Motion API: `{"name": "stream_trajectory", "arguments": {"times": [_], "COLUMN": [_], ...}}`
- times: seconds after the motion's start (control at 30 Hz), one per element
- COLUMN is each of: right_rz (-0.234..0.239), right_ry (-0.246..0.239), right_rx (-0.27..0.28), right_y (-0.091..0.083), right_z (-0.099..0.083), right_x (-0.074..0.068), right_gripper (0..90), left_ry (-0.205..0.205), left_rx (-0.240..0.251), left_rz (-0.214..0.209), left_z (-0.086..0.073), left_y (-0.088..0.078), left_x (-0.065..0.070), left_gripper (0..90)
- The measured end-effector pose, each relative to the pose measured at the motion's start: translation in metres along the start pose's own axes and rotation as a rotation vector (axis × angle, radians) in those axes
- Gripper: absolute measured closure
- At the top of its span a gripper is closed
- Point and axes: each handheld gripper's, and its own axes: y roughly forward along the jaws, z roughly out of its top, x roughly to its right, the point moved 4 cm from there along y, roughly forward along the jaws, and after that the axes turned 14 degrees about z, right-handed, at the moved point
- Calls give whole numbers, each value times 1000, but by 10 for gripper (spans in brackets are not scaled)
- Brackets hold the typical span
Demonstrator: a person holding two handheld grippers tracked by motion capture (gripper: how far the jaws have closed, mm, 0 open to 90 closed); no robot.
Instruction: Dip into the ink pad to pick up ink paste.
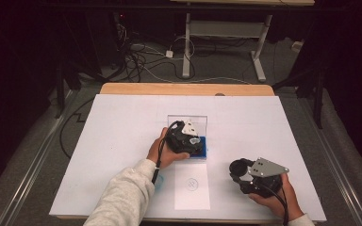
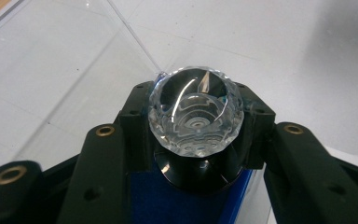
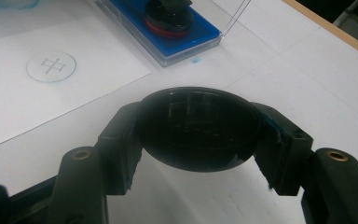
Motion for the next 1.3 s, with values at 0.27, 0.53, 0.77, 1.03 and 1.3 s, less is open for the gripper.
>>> {"name": "stream_trajectory", "arguments": {"times": [0.27, 0.53, 0.77, 1.03, 1.3], "right_rz": [1, 1, -2, -7, -4], "right_ry": [3, 0, 1, -3, -4], "right_rx": [-1, -3, -1, -4, -2], "right_y": [1, 1, 0, 0, 1], "right_z": [-1, -1, 0, 0, -1], "right_x": [0, 1, 0, 0, 0], "right_gripper": [386, 385, 385, 386, 385], "left_ry": [11, 26, 15, -1, -10], "left_rx": [-7, 20, 63, 120, 156], "left_rz": [9, 39, 59, 77, 109], "left_z": [1, 4, 5, -4, -20], "left_y": [-2, -16, -40, -68, -89], "left_x": [1, -6, -16, -22, -24], "left_gripper": [547, 547, 547, 547, 547]}}
